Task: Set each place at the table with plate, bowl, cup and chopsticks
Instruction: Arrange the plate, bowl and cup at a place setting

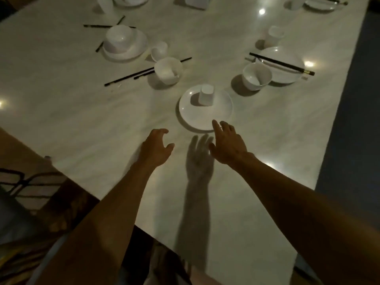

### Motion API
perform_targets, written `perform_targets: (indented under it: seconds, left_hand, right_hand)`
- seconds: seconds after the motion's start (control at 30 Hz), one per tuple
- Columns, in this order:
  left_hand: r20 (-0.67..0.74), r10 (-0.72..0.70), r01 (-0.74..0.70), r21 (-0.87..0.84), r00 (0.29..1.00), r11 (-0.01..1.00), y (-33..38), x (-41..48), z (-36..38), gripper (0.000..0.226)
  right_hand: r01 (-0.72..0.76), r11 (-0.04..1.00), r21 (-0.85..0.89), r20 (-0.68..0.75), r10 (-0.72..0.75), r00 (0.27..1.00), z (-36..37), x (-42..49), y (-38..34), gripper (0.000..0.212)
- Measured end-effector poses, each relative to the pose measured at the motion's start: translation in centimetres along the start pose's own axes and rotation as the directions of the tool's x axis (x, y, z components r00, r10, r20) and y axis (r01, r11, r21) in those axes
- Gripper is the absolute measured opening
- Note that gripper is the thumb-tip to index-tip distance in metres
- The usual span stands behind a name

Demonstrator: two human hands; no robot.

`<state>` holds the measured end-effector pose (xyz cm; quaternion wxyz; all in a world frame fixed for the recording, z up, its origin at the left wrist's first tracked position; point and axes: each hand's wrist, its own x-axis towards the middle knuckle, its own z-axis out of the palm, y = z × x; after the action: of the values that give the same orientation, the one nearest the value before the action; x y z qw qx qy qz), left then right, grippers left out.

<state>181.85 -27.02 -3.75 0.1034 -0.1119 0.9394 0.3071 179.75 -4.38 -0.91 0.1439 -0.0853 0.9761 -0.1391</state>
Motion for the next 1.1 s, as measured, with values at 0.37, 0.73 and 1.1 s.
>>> perform_targets:
  seconds: [0.37,0.73,1.1]
  left_hand:
    - [0.127,0.194,-0.210,0.123,0.973,0.970,-5.3,2.7,-8.0,0.057]
    - [0.284,0.211,-0.274,0.203,0.935,0.940,-4.3,5.5,-9.7,0.074]
    - [0.366,0.221,-0.331,0.273,0.904,0.903,-2.1,10.0,-7.7,0.079]
  right_hand:
    - [-0.200,0.979,-0.046,-0.028,0.199,0.980,-0.8,0.7,-7.8,0.077]
    - [-0.281,0.955,-0.096,-0.106,0.271,0.957,-2.4,4.5,-8.2,0.083]
    - [-0.250,0.958,-0.140,-0.104,0.237,0.966,-3.0,12.7,-5.8,0.096]
